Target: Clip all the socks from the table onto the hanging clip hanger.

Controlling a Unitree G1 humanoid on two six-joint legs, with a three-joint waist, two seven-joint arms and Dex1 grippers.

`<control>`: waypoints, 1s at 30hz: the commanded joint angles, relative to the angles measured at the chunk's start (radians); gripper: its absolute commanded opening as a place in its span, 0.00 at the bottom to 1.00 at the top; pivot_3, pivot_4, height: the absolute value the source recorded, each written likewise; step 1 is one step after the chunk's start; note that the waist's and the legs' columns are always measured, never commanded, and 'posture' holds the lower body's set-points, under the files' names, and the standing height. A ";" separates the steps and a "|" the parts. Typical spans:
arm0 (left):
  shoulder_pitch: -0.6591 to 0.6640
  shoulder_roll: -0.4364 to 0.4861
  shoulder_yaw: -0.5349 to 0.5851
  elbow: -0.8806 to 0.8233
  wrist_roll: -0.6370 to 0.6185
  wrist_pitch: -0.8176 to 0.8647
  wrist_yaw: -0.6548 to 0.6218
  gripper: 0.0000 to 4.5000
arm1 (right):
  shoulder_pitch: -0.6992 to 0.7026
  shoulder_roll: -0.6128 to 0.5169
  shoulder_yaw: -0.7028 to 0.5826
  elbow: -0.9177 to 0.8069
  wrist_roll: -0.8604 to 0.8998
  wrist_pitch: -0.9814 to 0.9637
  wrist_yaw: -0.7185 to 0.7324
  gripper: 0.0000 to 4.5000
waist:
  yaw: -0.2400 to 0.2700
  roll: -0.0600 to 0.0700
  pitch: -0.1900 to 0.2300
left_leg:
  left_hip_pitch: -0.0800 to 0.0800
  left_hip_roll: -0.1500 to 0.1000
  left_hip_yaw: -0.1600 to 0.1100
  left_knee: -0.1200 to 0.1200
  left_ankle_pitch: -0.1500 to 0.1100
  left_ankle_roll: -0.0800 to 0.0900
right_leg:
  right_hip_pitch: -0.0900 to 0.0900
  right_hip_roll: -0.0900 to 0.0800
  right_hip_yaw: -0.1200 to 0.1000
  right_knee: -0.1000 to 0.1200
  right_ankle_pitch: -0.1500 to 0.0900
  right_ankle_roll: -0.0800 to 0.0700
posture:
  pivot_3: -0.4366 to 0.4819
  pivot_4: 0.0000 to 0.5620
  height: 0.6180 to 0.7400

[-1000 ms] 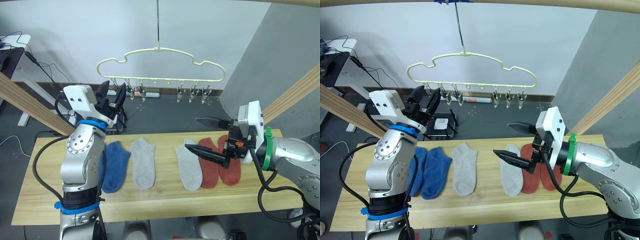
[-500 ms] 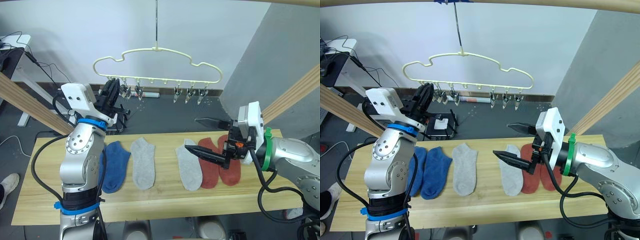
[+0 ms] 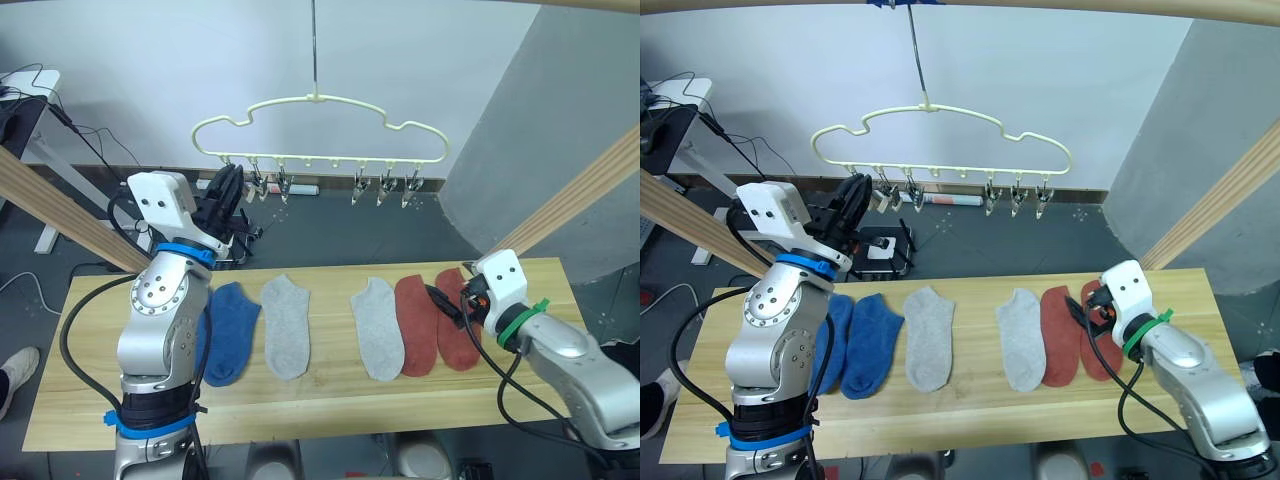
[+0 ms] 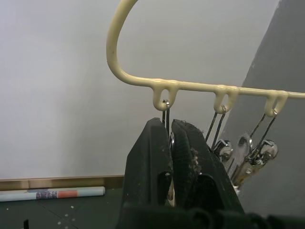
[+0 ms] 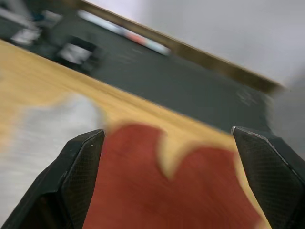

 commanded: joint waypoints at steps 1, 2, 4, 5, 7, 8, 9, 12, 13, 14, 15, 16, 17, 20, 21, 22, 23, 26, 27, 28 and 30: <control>-0.004 0.009 -0.001 -0.056 -0.005 -0.001 -0.006 0.00 | -0.021 0.066 -0.017 0.118 -0.081 -0.049 -0.078 1.00 | 0.000 0.000 0.000 | 0.000 0.000 0.000 0.000 0.000 0.000 | 0.000 0.000 0.000 0.000 0.000 0.000 | 0.30 0.66 1.00; -0.005 0.009 -0.002 -0.057 -0.005 0.000 -0.006 0.00 | -0.026 0.085 -0.022 0.146 -0.092 -0.050 -0.090 1.00 | 0.000 0.000 0.000 | 0.000 0.000 0.000 0.000 0.000 0.000 | 0.000 0.000 0.000 0.000 0.000 0.000 | 0.30 0.66 1.00; -0.005 0.010 -0.002 -0.059 -0.005 0.004 -0.007 0.00 | -0.034 0.127 -0.032 0.189 -0.120 -0.054 -0.124 1.00 | 0.000 0.001 0.001 | 0.000 0.000 0.000 0.000 0.000 0.000 | 0.000 0.000 0.000 0.000 0.000 0.000 | 0.32 0.66 1.00; -0.004 0.011 -0.001 -0.061 -0.006 0.005 -0.008 0.00 | -0.036 0.144 -0.037 0.194 -0.136 -0.030 -0.149 1.00 | 0.001 0.001 0.001 | 0.000 0.000 0.000 0.000 0.000 0.000 | 0.000 0.000 0.000 0.000 0.000 0.000 | 0.32 0.66 1.00; -0.003 0.012 0.000 -0.063 -0.006 0.007 -0.010 0.00 | -0.035 0.175 -0.049 0.191 -0.144 0.003 -0.171 1.00 | 0.001 0.002 0.001 | 0.000 0.000 0.000 0.000 0.000 0.000 | 0.000 0.000 0.000 0.000 0.000 0.000 | 0.32 0.66 1.00; -0.002 0.013 0.003 -0.065 -0.006 0.008 -0.011 0.00 | -0.026 0.192 -0.053 0.177 -0.136 0.028 -0.172 1.00 | 0.001 0.002 0.001 | 0.000 0.000 0.000 -0.001 0.000 0.000 | 0.000 0.000 0.000 0.000 0.000 0.000 | 0.32 0.66 1.00; -0.001 0.013 0.004 -0.066 -0.005 0.010 -0.011 0.00 | -0.019 0.206 -0.058 0.166 -0.131 0.045 -0.169 1.00 | 0.001 0.002 0.001 | 0.000 0.000 0.000 -0.001 0.000 0.000 | 0.000 0.000 0.000 0.000 0.000 0.000 | 0.32 0.66 1.00; 0.002 0.013 0.004 -0.069 -0.005 0.012 -0.013 0.00 | -0.008 0.255 -0.094 0.154 -0.122 0.090 -0.191 1.00 | 0.002 0.002 0.002 | 0.000 0.000 0.000 -0.001 0.000 0.000 | 0.000 0.000 0.000 0.000 0.000 0.000 | 0.32 0.66 1.00; 0.001 0.012 0.004 -0.068 -0.004 0.011 -0.013 0.00 | -0.008 0.278 -0.114 0.154 -0.111 0.113 -0.200 1.00 | 0.002 0.002 0.002 | 0.000 0.000 0.000 -0.001 0.000 0.000 | 0.000 0.000 0.000 0.000 0.000 0.000 | 0.32 0.66 1.00; 0.001 0.011 0.003 -0.068 -0.003 0.011 -0.012 0.00 | -0.009 0.295 -0.127 0.153 -0.106 0.131 -0.204 1.00 | 0.002 0.002 0.002 | 0.000 0.000 0.000 -0.001 0.000 0.000 | 0.000 0.000 0.000 0.000 0.000 0.000 | 0.32 0.66 1.00; 0.000 0.010 0.003 -0.067 -0.003 0.011 -0.013 0.00 | -0.011 0.307 -0.136 0.156 -0.100 0.151 -0.203 1.00 | 0.002 0.002 0.002 | 0.000 0.000 0.000 0.000 0.000 0.000 | 0.000 0.000 0.000 0.000 0.000 0.000 | 0.32 0.66 1.00; 0.000 0.009 0.003 -0.067 -0.004 0.012 -0.013 0.00 | -0.013 0.315 -0.142 0.157 -0.100 0.164 -0.202 1.00 | 0.002 0.002 0.002 | 0.000 0.000 0.000 0.000 0.000 0.000 | 0.000 0.000 0.001 0.000 0.000 0.000 | 0.32 0.66 1.00; 0.000 0.008 0.002 -0.068 -0.003 0.011 -0.013 0.00 | -0.018 0.331 -0.159 0.158 -0.091 0.187 -0.208 1.00 | 0.002 0.002 0.002 | 0.000 0.000 0.000 0.000 0.000 0.000 | 0.000 0.000 0.000 0.000 0.000 0.000 | 0.32 0.66 1.00; 0.003 0.008 0.001 -0.067 0.000 0.008 -0.013 0.00 | -0.033 0.371 -0.192 0.171 -0.071 0.258 -0.225 0.96 | 0.001 0.002 0.002 | 0.000 0.000 0.000 0.000 0.000 0.001 | 0.000 0.000 0.000 0.000 0.000 0.000 | 0.32 0.66 1.00; 0.004 0.007 0.001 -0.068 -0.001 0.008 -0.013 0.00 | -0.035 0.371 -0.189 0.174 -0.076 0.270 -0.223 0.91 | 0.001 0.002 0.002 | 0.000 0.000 0.000 -0.001 0.000 0.001 | 0.000 0.000 0.000 0.000 0.000 0.000 | 0.32 0.66 1.00; 0.005 0.006 0.002 -0.068 -0.001 0.009 -0.012 0.00 | -0.037 0.371 -0.186 0.175 -0.082 0.278 -0.221 0.87 | 0.001 0.002 0.002 | 0.000 0.000 0.000 -0.001 -0.001 0.001 | 0.000 0.000 0.000 0.000 0.000 0.000 | 0.32 0.66 1.00; 0.005 0.006 0.002 -0.069 -0.004 0.013 -0.013 0.00 | -0.039 0.371 -0.182 0.175 -0.086 0.278 -0.218 0.80 | 0.001 0.002 0.002 | 0.000 0.000 0.000 -0.001 -0.001 0.002 | 0.000 0.000 0.000 0.000 0.000 0.000 | 0.32 0.66 1.00; 0.010 0.008 0.004 -0.072 -0.020 0.023 -0.024 0.00 | -0.046 0.389 -0.191 0.179 -0.086 0.286 -0.225 0.55 | 0.001 0.002 0.002 | 0.000 0.000 0.000 0.000 -0.002 0.003 | 0.000 0.000 0.000 0.000 0.000 0.000 | 0.32 0.66 1.00; 0.011 0.004 0.010 -0.073 -0.045 0.038 -0.029 0.00 | -0.050 0.402 -0.204 0.183 -0.082 0.284 -0.232 0.48 | 0.001 0.002 0.002 | 0.000 0.000 -0.001 0.000 -0.002 0.003 | 0.000 0.000 0.000 0.000 0.000 0.000 | 0.32 0.65 1.00; 0.010 0.001 0.015 -0.073 -0.064 0.049 -0.033 0.00 | -0.053 0.411 -0.213 0.187 -0.080 0.282 -0.236 0.41 | 0.001 0.002 0.002 | 0.000 0.000 -0.001 0.000 -0.002 0.003 | 0.000 0.000 0.000 0.000 0.000 0.000 | 0.33 0.65 1.00; 0.011 0.002 0.024 -0.067 -0.072 0.075 -0.018 0.00 | -0.058 0.420 -0.229 0.189 -0.077 0.284 -0.239 0.25 | 0.001 0.002 0.002 | 0.000 0.000 -0.001 0.000 -0.002 0.003 | 0.000 0.000 0.000 0.000 0.000 0.000 | 0.33 0.65 1.00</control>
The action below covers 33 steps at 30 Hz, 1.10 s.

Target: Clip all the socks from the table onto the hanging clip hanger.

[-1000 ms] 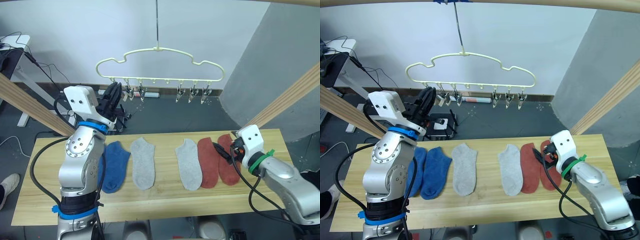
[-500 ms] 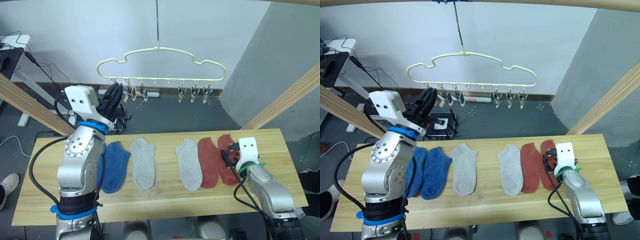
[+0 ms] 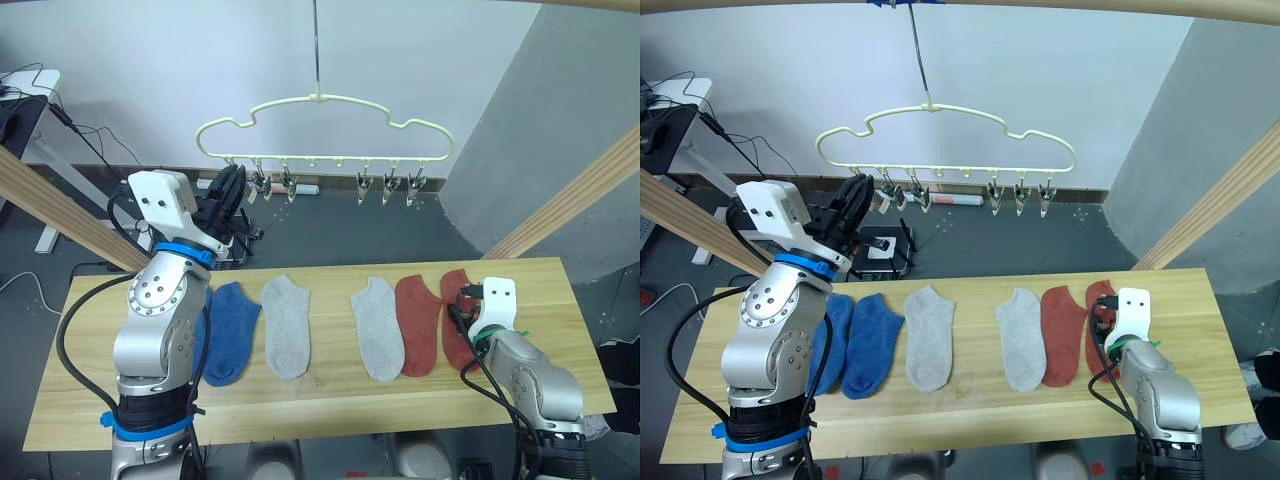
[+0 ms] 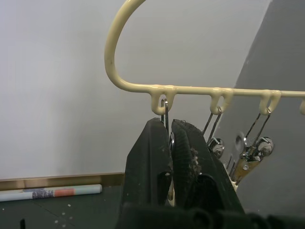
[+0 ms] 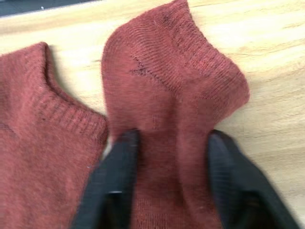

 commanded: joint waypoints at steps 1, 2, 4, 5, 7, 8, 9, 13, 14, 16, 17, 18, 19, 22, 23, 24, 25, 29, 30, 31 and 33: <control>0.007 0.009 0.028 -0.043 -0.033 0.033 0.006 0.00 | 0.014 0.006 -0.039 0.011 0.007 0.012 -0.008 0.16 | 0.000 0.000 0.000 | 0.000 0.000 0.000 0.000 0.000 0.000 | 0.000 0.000 0.000 0.000 0.000 0.000 | 0.33 0.65 1.00; 0.008 0.014 0.032 -0.045 -0.036 0.040 0.007 0.00 | 0.012 0.004 -0.042 0.009 0.007 0.006 -0.002 0.09 | 0.000 0.000 0.000 | 0.000 0.000 0.000 0.000 0.000 0.000 | 0.000 0.000 0.000 0.000 0.000 0.000 | 0.33 0.65 1.00; 0.009 0.032 0.045 -0.055 -0.071 0.064 -0.016 0.00 | 0.013 -0.020 -0.022 -0.004 0.002 -0.014 0.029 0.01 | 0.000 0.000 0.000 | 0.000 0.000 0.000 0.000 0.000 0.000 | 0.000 0.000 0.000 0.000 0.000 0.000 | 0.33 0.64 1.00; 0.008 0.046 0.051 -0.061 -0.098 0.076 -0.044 0.00 | 0.019 -0.054 0.013 -0.027 -0.004 -0.038 0.073 0.01 | 0.000 0.000 0.000 | 0.000 0.000 0.000 0.000 0.000 0.000 | 0.000 0.000 0.000 0.000 0.000 0.000 | 0.33 0.64 1.00; 0.005 0.067 0.062 -0.069 -0.140 0.099 -0.071 0.00 | 0.030 -0.116 0.076 -0.068 -0.018 -0.078 0.145 0.01 | -0.001 0.000 0.000 | 0.000 0.000 0.000 0.000 0.000 0.000 | 0.000 0.000 0.000 0.000 0.000 0.000 | 0.33 0.63 1.00; 0.002 0.074 0.069 -0.068 -0.158 0.112 -0.078 0.00 | 0.035 -0.154 0.115 -0.102 -0.022 -0.103 0.191 0.01 | 0.000 0.001 0.000 | 0.000 0.000 0.001 0.000 0.000 0.000 | 0.000 0.000 0.000 0.000 0.000 0.000 | 0.33 0.63 1.00; 0.000 0.086 0.075 -0.067 -0.172 0.125 -0.087 0.00 | 0.035 -0.194 0.160 -0.143 -0.020 -0.134 0.252 0.01 | -0.001 0.001 0.001 | 0.000 0.000 0.001 0.000 0.000 0.000 | -0.001 0.000 0.000 0.000 0.000 0.001 | 0.34 0.63 1.00; -0.015 0.108 0.101 -0.069 -0.239 0.186 -0.087 0.00 | -0.006 -0.292 0.305 -0.256 0.000 -0.223 0.432 0.01 | -0.005 0.001 0.002 | 0.000 0.000 0.001 0.000 0.000 0.000 | -0.001 0.001 0.000 0.000 -0.003 0.005 | 0.33 0.63 1.00; -0.022 0.113 0.108 -0.071 -0.263 0.206 -0.087 0.00 | -0.033 -0.295 0.348 -0.277 0.014 -0.238 0.474 0.01 | -0.005 0.001 0.002 | 0.000 0.000 0.000 0.000 0.000 0.000 | -0.001 0.001 0.000 0.000 -0.003 0.005 | 0.33 0.63 1.00; -0.032 0.120 0.118 -0.075 -0.300 0.236 -0.079 0.00 | -0.079 -0.269 0.402 -0.285 0.033 -0.250 0.513 0.01 | -0.003 0.001 0.003 | 0.000 0.001 -0.001 0.000 0.000 0.000 | -0.001 0.002 0.000 0.000 -0.003 0.005 | 0.33 0.63 1.00; -0.036 0.122 0.122 -0.077 -0.314 0.247 -0.073 0.00 | -0.098 -0.250 0.418 -0.281 0.038 -0.252 0.517 0.01 | -0.002 0.000 0.003 | 0.000 0.001 -0.001 0.000 0.000 -0.001 | -0.001 0.002 -0.001 0.000 -0.002 0.004 | 0.33 0.63 1.00; -0.039 0.122 0.128 -0.079 -0.332 0.261 -0.066 0.00 | -0.116 -0.231 0.435 -0.273 0.040 -0.257 0.521 0.01 | -0.002 0.000 0.003 | 0.000 0.001 -0.002 0.000 0.000 -0.001 | 0.000 0.002 -0.001 0.000 -0.002 0.004 | 0.33 0.63 1.00; -0.041 0.124 0.133 -0.078 -0.344 0.271 -0.062 0.00 | -0.129 -0.218 0.448 -0.266 0.039 -0.260 0.523 0.01 | -0.001 0.000 0.003 | 0.000 0.001 -0.002 0.000 0.000 -0.001 | -0.001 0.002 -0.001 0.000 -0.001 0.002 | 0.33 0.62 1.00; -0.049 0.125 0.152 -0.079 -0.390 0.309 -0.039 0.00 | -0.189 -0.134 0.499 -0.207 0.033 -0.286 0.522 0.01 | -0.001 -0.001 0.003 | -0.001 0.000 -0.001 0.000 0.002 -0.003 | -0.001 0.000 -0.001 -0.001 0.000 0.000 | 0.33 0.62 1.00; -0.050 0.129 0.151 -0.079 -0.391 0.311 -0.041 0.00 | -0.205 -0.111 0.516 -0.184 0.025 -0.298 0.523 0.01 | 0.000 -0.001 0.003 | -0.001 -0.001 -0.001 0.000 0.002 -0.003 | -0.001 -0.001 -0.001 -0.001 0.000 0.000 | 0.33 0.61 1.00; -0.052 0.126 0.154 -0.079 -0.401 0.317 -0.032 0.00 | -0.221 -0.091 0.530 -0.164 0.018 -0.308 0.523 0.01 | 0.000 -0.001 0.003 | -0.001 -0.001 -0.001 0.000 0.002 -0.003 | -0.001 -0.001 -0.001 -0.001 0.000 0.000 | 0.34 0.60 1.00; -0.055 0.125 0.155 -0.081 -0.409 0.323 -0.027 0.00 | -0.240 -0.067 0.542 -0.143 0.016 -0.314 0.522 0.01 | 0.000 -0.001 0.003 | -0.001 -0.001 -0.001 0.000 0.002 -0.003 | -0.001 -0.001 -0.001 -0.001 0.000 0.000 | 0.34 0.59 1.00; -0.064 0.109 0.171 -0.081 -0.476 0.367 0.019 0.00 | -0.293 0.001 0.569 -0.074 0.012 -0.346 0.527 0.01 | 0.000 -0.001 0.003 | -0.001 0.000 -0.002 0.000 0.002 -0.004 | -0.001 -0.001 -0.002 0.000 0.000 0.000 | 0.34 0.58 1.00; -0.063 0.116 0.169 -0.083 -0.481 0.370 0.015 0.00 | -0.299 0.008 0.575 -0.060 0.007 -0.355 0.529 0.01 | -0.001 -0.001 0.003 | -0.001 0.000 -0.002 0.000 0.002 -0.004 | -0.001 -0.001 -0.002 0.000 0.000 0.000 | 0.34 0.58 1.00; -0.063 0.119 0.169 -0.084 -0.487 0.372 0.017 0.00 | -0.305 0.017 0.578 -0.048 0.006 -0.363 0.530 0.01 | -0.001 -0.001 0.003 | -0.001 0.000 -0.002 0.001 0.002 -0.004 | -0.001 -0.001 -0.002 0.000 0.000 0.000 | 0.34 0.58 1.00; -0.064 0.123 0.172 -0.085 -0.497 0.376 0.024 0.00 | -0.322 0.038 0.583 -0.015 0.002 -0.378 0.529 0.01 | -0.001 -0.001 0.003 | -0.001 0.000 -0.002 0.000 0.002 -0.004 | -0.001 -0.001 -0.002 0.000 0.000 0.000 | 0.34 0.57 1.00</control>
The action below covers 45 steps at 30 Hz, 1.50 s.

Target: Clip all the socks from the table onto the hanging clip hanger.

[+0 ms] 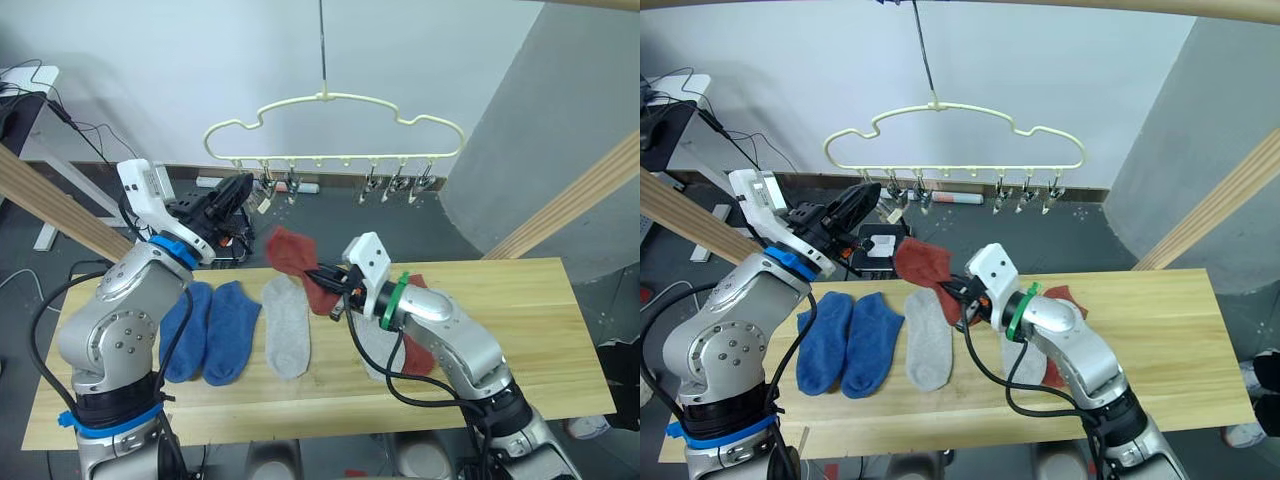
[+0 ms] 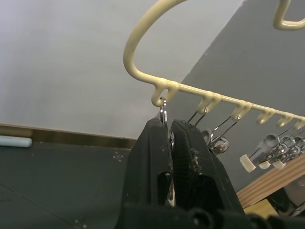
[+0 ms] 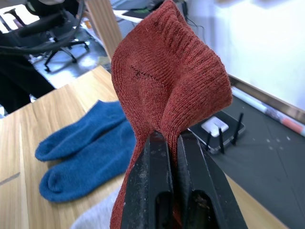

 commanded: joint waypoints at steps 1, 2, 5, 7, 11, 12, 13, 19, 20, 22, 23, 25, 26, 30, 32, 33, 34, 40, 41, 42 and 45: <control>-0.009 0.016 0.023 -0.044 -0.036 0.003 0.015 0.00 | -0.024 0.034 0.012 0.025 -0.009 -0.043 0.007 0.01 | 0.000 0.000 0.000 | 0.000 0.000 0.000 0.000 0.000 0.000 | 0.000 0.000 0.000 0.000 0.000 0.000 | 0.34 0.57 1.00; -0.008 0.018 0.024 -0.045 -0.039 0.005 0.016 0.00 | -0.031 0.041 0.013 0.038 -0.012 -0.048 0.008 0.01 | 0.000 0.000 0.000 | 0.000 0.000 0.000 0.000 0.000 0.000 | 0.000 0.000 0.000 0.000 0.000 0.000 | 0.35 0.57 1.00; 0.000 0.026 0.021 -0.055 -0.053 0.011 0.015 0.00 | -0.043 0.067 0.007 0.071 -0.017 -0.063 0.007 0.01 | 0.000 0.000 0.000 | 0.000 0.000 0.000 0.000 0.000 0.000 | 0.000 0.000 0.000 0.000 0.000 0.000 | 0.35 0.57 1.00; 0.005 0.028 0.020 -0.059 -0.058 0.010 0.021 0.00 | -0.051 0.081 0.002 0.088 -0.020 -0.071 0.006 0.01 | 0.001 0.000 0.000 | 0.000 0.000 0.000 0.000 0.000 0.000 | 0.000 0.000 0.000 0.000 0.000 0.000 | 0.36 0.57 1.00; 0.009 0.027 0.018 -0.066 -0.071 0.012 0.030 0.00 | -0.065 0.095 -0.007 0.113 -0.021 -0.079 0.013 0.01 | 0.001 0.000 0.000 | 0.000 0.000 0.000 0.000 0.000 0.000 | 0.000 0.000 0.000 0.001 0.000 0.000 | 0.36 0.57 1.00; 0.011 0.029 0.017 -0.068 -0.072 0.013 0.029 0.00 | -0.068 0.099 -0.010 0.118 -0.020 -0.082 0.013 0.01 | 0.001 0.000 0.000 | 0.000 0.000 0.000 0.000 0.000 0.000 | 0.000 0.000 0.000 0.000 0.000 0.000 | 0.36 0.57 1.00; 0.014 0.030 0.016 -0.069 -0.075 0.013 0.029 0.00 | -0.072 0.105 -0.016 0.123 -0.018 -0.087 0.010 0.01 | 0.002 0.000 0.000 | 0.000 0.000 0.000 0.000 0.000 0.000 | 0.000 0.000 0.000 0.001 0.000 0.000 | 0.36 0.57 1.00; 0.016 0.035 0.013 -0.068 -0.076 0.010 0.035 0.00 | -0.086 0.127 -0.039 0.142 -0.011 -0.107 0.013 0.01 | 0.002 0.000 0.000 | 0.000 0.000 0.000 0.000 0.000 0.000 | 0.000 0.000 0.000 0.001 0.000 0.000 | 0.36 0.57 1.00; 0.016 0.035 0.013 -0.068 -0.077 0.010 0.036 0.00 | -0.088 0.129 -0.040 0.143 -0.012 -0.108 0.014 0.01 | 0.002 0.000 0.000 | 0.000 0.000 0.000 0.000 0.000 0.000 | 0.000 0.000 0.000 0.001 0.000 0.000 | 0.36 0.57 1.00; 0.017 0.036 0.013 -0.067 -0.076 0.009 0.036 0.00 | -0.093 0.133 -0.042 0.145 -0.012 -0.109 0.015 0.01 | 0.002 0.000 0.000 | 0.000 0.000 0.000 0.000 0.000 0.000 | 0.000 0.000 0.000 0.001 0.000 0.000 | 0.36 0.57 1.00; 0.018 0.036 0.013 -0.066 -0.075 0.008 0.035 0.00 | -0.096 0.136 -0.043 0.145 -0.012 -0.110 0.015 0.01 | 0.002 0.000 0.000 | 0.000 0.000 0.000 0.000 0.000 0.000 | 0.000 0.000 0.000 0.001 0.000 0.000 | 0.36 0.57 1.00; 0.020 0.037 0.012 -0.066 -0.075 0.008 0.034 0.00 | -0.102 0.145 -0.043 0.143 -0.006 -0.113 0.020 0.01 | 0.002 0.000 0.000 | 0.000 0.000 0.000 0.000 0.000 0.000 | 0.000 0.000 0.000 0.001 0.000 0.000 | 0.36 0.57 1.00; 0.020 0.037 0.011 -0.067 -0.074 0.008 0.034 0.00 | -0.104 0.149 -0.042 0.144 -0.007 -0.114 0.019 0.01 | 0.002 0.000 0.000 | 0.000 0.000 0.000 0.000 0.000 0.000 | 0.000 0.000 0.000 0.001 0.000 0.000 | 0.36 0.57 1.00; 0.021 0.034 0.008 -0.066 -0.072 0.006 0.035 0.00 | -0.116 0.165 -0.043 0.160 -0.012 -0.126 0.019 0.01 | 0.002 0.000 0.000 | 0.000 0.000 0.000 0.000 0.000 0.000 | 0.000 0.000 0.000 0.001 0.000 0.000 | 0.37 0.57 1.00; 0.022 0.035 0.007 -0.067 -0.071 0.006 0.035 0.00 | -0.119 0.170 -0.045 0.165 -0.013 -0.129 0.019 0.01 | 0.002 0.000 0.000 | 0.000 0.000 0.000 0.000 0.000 0.000 | 0.000 0.000 0.000 0.001 0.000 0.000 | 0.37 0.56 1.00; 0.023 0.036 0.007 -0.068 -0.069 0.006 0.034 0.00 | -0.120 0.174 -0.046 0.167 -0.012 -0.130 0.019 0.01 | 0.002 0.000 0.000 | 0.000 0.000 0.000 0.000 0.000 0.000 | 0.000 -0.001 0.000 0.001 0.000 -0.001 | 0.37 0.56 1.00; 0.025 0.037 0.006 -0.069 -0.068 0.006 0.034 0.00 | -0.121 0.176 -0.047 0.169 -0.011 -0.130 0.019 0.01 | 0.002 0.000 0.000 | 0.000 0.000 0.000 0.000 0.000 0.000 | 0.000 -0.001 0.000 0.001 0.000 -0.001 | 0.37 0.56 1.00; 0.030 0.041 0.010 -0.067 -0.062 -0.015 0.013 0.08 | -0.126 0.186 -0.046 0.178 -0.021 -0.132 0.009 0.00 | 0.002 0.000 0.000 | 0.000 0.000 0.000 0.000 0.000 0.000 | 0.000 -0.001 0.000 0.001 0.000 -0.001 | 0.37 0.56 1.00; 0.031 0.040 0.012 -0.066 -0.066 -0.012 0.015 0.16 | -0.126 0.187 -0.046 0.179 -0.020 -0.132 0.009 0.00 | 0.002 0.000 0.000 | 0.000 0.000 0.000 0.000 0.000 0.000 | 0.000 -0.001 0.000 0.001 0.000 -0.001 | 0.37 0.56 1.00; 0.031 0.042 0.010 -0.066 -0.064 -0.013 0.013 0.22 | -0.128 0.188 -0.044 0.182 -0.022 -0.135 0.010 0.00 | 0.002 0.000 0.000 | 0.000 0.000 0.000 0.000 0.000 0.000 | 0.000 -0.001 0.000 0.001 0.000 -0.001 | 0.37 0.56 1.00; 0.037 0.051 0.007 -0.070 -0.054 -0.013 0.010 0.44 | -0.132 0.192 -0.037 0.190 -0.022 -0.136 0.016 0.00 | 0.002 0.000 0.000 | 0.000 0.000 0.000 0.000 0.000 0.000 | 0.000 -0.001 0.000 0.001 0.000 -0.001 | 0.37 0.56 1.00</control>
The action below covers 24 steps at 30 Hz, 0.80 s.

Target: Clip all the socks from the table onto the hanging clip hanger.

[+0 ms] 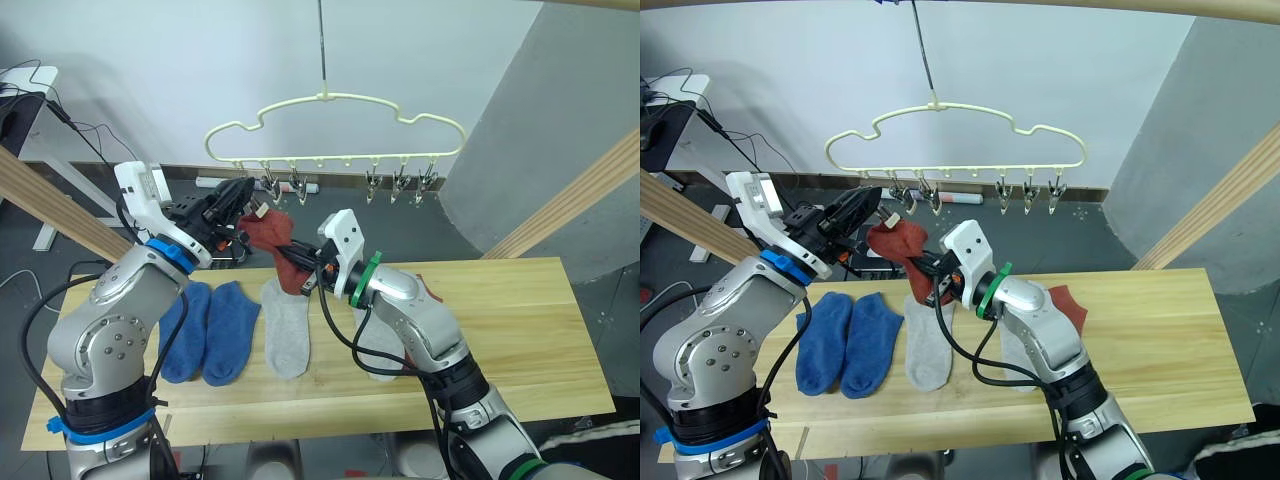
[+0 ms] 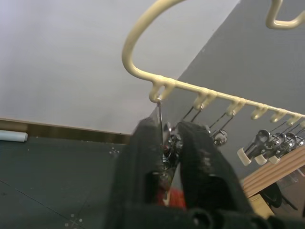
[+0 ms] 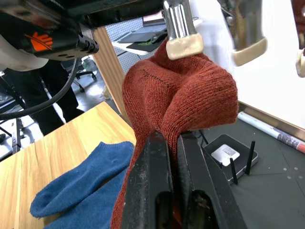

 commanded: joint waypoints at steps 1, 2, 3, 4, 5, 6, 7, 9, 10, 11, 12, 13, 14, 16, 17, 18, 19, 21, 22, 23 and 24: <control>0.013 0.017 0.004 -0.053 -0.003 -0.019 -0.010 0.52 | -0.009 0.021 0.009 -0.015 0.006 -0.022 0.009 0.00 | 0.000 0.000 0.000 | 0.000 0.000 0.000 0.000 0.000 0.000 | 0.000 0.000 0.000 0.000 0.000 0.000 | 0.37 0.56 1.00; 0.017 0.020 0.006 -0.054 -0.003 -0.020 -0.013 0.58 | -0.011 0.023 0.009 -0.011 0.004 -0.020 0.006 0.00 | 0.000 0.000 0.000 | 0.000 0.000 0.000 0.000 0.000 0.000 | 0.000 0.000 0.000 0.000 0.000 0.000 | 0.37 0.56 1.00; 0.019 0.022 0.006 -0.056 -0.003 -0.021 -0.015 0.64 | -0.011 0.023 0.010 -0.008 0.003 -0.019 0.004 0.00 | 0.000 0.000 0.000 | 0.000 0.000 0.000 0.000 0.000 0.000 | 0.000 0.000 0.000 0.000 0.000 0.000 | 0.37 0.56 1.00; 0.024 0.027 0.003 -0.059 0.003 -0.024 -0.020 0.71 | -0.012 0.023 0.010 -0.005 -0.002 -0.020 0.000 0.06 | 0.000 0.000 0.000 | 0.000 0.000 0.000 0.000 0.000 0.000 | 0.000 0.000 0.000 0.000 0.000 0.000 | 0.38 0.56 1.00; 0.030 0.032 0.001 -0.063 0.012 -0.027 -0.022 0.72 | -0.014 0.020 0.014 0.000 -0.008 -0.018 0.000 0.12 | 0.000 0.000 0.000 | 0.000 0.000 0.000 0.000 0.000 0.000 | 0.000 0.000 0.000 0.000 0.000 0.000 | 0.38 0.56 1.00; 0.037 0.038 -0.001 -0.066 0.021 -0.032 -0.025 0.72 | -0.016 0.016 0.022 0.003 -0.017 -0.016 0.000 0.19 | 0.000 0.000 0.000 | 0.000 0.000 0.000 0.000 0.000 0.000 | 0.000 0.000 0.000 0.000 0.000 0.000 | 0.38 0.56 1.00; 0.044 0.044 -0.004 -0.071 0.038 -0.041 -0.026 0.72 | -0.017 0.009 0.032 0.005 -0.026 -0.014 0.003 0.26 | 0.000 0.000 0.000 | 0.000 0.000 0.000 0.000 0.000 0.000 | 0.000 0.000 0.000 0.000 0.000 0.000 | 0.38 0.56 1.00; 0.054 0.050 -0.004 -0.075 0.055 -0.052 -0.025 0.72 | -0.016 0.002 0.039 0.004 -0.033 -0.013 0.008 0.33 | 0.000 0.000 0.000 | 0.000 0.000 0.000 0.000 0.000 0.000 | 0.000 0.000 0.000 0.000 0.000 0.000 | 0.38 0.56 1.00; 0.060 0.056 -0.007 -0.079 0.073 -0.063 -0.027 0.72 | -0.012 -0.001 0.038 0.001 -0.035 -0.012 0.009 0.33 | 0.000 0.000 0.000 | 0.000 0.000 0.000 0.000 0.000 0.000 | 0.000 0.000 0.000 0.000 0.000 0.000 | 0.38 0.56 1.00; 0.069 0.063 -0.012 -0.084 0.107 -0.084 -0.030 0.72 | -0.006 -0.011 0.039 -0.007 -0.038 -0.006 0.011 0.33 | 0.000 0.000 0.000 | 0.000 0.000 0.000 0.000 0.000 0.000 | 0.000 0.000 0.000 0.000 0.000 0.000 | 0.38 0.56 1.00; 0.081 0.075 -0.020 -0.089 0.144 -0.105 -0.036 0.72 | 0.004 -0.027 0.041 -0.019 -0.044 0.002 0.014 0.33 | 0.000 0.000 0.000 | 0.000 0.000 0.000 0.000 0.000 0.000 | 0.000 0.000 0.000 0.000 0.000 0.000 | 0.38 0.56 1.00; 0.090 0.082 -0.026 -0.092 0.170 -0.121 -0.041 0.72 | 0.011 -0.039 0.043 -0.028 -0.048 0.008 0.016 0.33 | 0.000 0.000 0.000 | 0.000 0.000 0.000 0.000 0.000 0.000 | 0.000 0.000 0.000 0.000 0.000 0.000 | 0.38 0.56 1.00; 0.100 0.090 -0.036 -0.096 0.202 -0.150 -0.054 0.72 | 0.022 -0.055 0.045 -0.044 -0.049 0.011 0.022 0.33 | 0.001 0.000 0.000 | 0.000 0.000 0.000 0.000 0.000 0.000 | 0.000 0.000 0.000 0.000 0.000 0.000 | 0.38 0.56 1.00; 0.125 0.092 -0.056 -0.113 0.260 -0.200 -0.060 0.72 | 0.062 -0.113 0.046 -0.107 -0.045 0.022 0.042 0.33 | 0.002 0.000 0.000 | 0.000 0.000 0.000 0.000 0.000 0.000 | 0.000 0.000 0.000 0.000 0.000 0.000 | 0.38 0.57 1.00; 0.145 0.092 -0.070 -0.128 0.294 -0.230 -0.067 0.72 | 0.089 -0.153 0.043 -0.155 -0.044 0.026 0.054 0.33 | 0.006 0.000 0.000 | 0.000 0.000 0.000 0.000 0.000 0.000 | 0.000 -0.001 0.000 -0.001 0.000 0.000 | 0.38 0.57 1.00; 0.160 0.091 -0.079 -0.140 0.316 -0.250 -0.072 0.72 | 0.108 -0.180 0.042 -0.190 -0.043 0.031 0.060 0.33 | 0.009 0.000 0.000 | 0.000 0.000 0.000 0.000 0.000 0.000 | 0.000 -0.001 0.000 -0.001 0.000 0.000 | 0.38 0.57 1.00; 0.175 0.084 -0.089 -0.152 0.333 -0.270 -0.074 0.72 | 0.127 -0.211 0.037 -0.229 -0.037 0.035 0.073 0.33 | 0.010 0.000 0.000 | -0.001 0.000 0.001 -0.001 0.000 0.000 | 0.000 -0.001 0.000 -0.001 0.000 0.000 | 0.38 0.57 1.00; 0.201 0.063 -0.108 -0.169 0.365 -0.305 -0.070 0.72 | 0.160 -0.275 0.016 -0.301 -0.028 0.030 0.093 0.33 | 0.017 0.000 0.000 | -0.001 -0.001 0.001 0.000 -0.001 0.001 | 0.000 -0.002 0.000 -0.001 0.000 0.000 | 0.38 0.57 1.00; 0.212 0.053 -0.117 -0.175 0.379 -0.321 -0.070 0.72 | 0.171 -0.307 -0.006 -0.337 -0.021 0.015 0.105 0.33 | 0.018 0.000 0.000 | 0.000 -0.001 0.001 0.000 -0.001 0.001 | 0.000 -0.002 0.000 -0.001 0.000 0.000 | 0.37 0.58 1.00; 0.220 0.038 -0.121 -0.177 0.393 -0.332 -0.057 0.72 | 0.179 -0.333 -0.039 -0.376 0.001 0.019 0.113 0.33 | 0.018 0.000 0.000 | 0.000 -0.001 0.001 0.000 -0.001 0.002 | 0.000 -0.002 0.000 -0.001 0.000 0.000 | 0.37 0.58 1.00; 0.225 0.026 -0.123 -0.177 0.403 -0.338 -0.049 0.72 | 0.182 -0.349 -0.062 -0.400 0.017 0.025 0.118 0.33 | 0.018 0.000 0.000 | 0.000 -0.001 0.000 0.000 -0.001 0.002 | 0.000 -0.001 0.000 0.000 0.000 0.000 | 0.36 0.59 1.00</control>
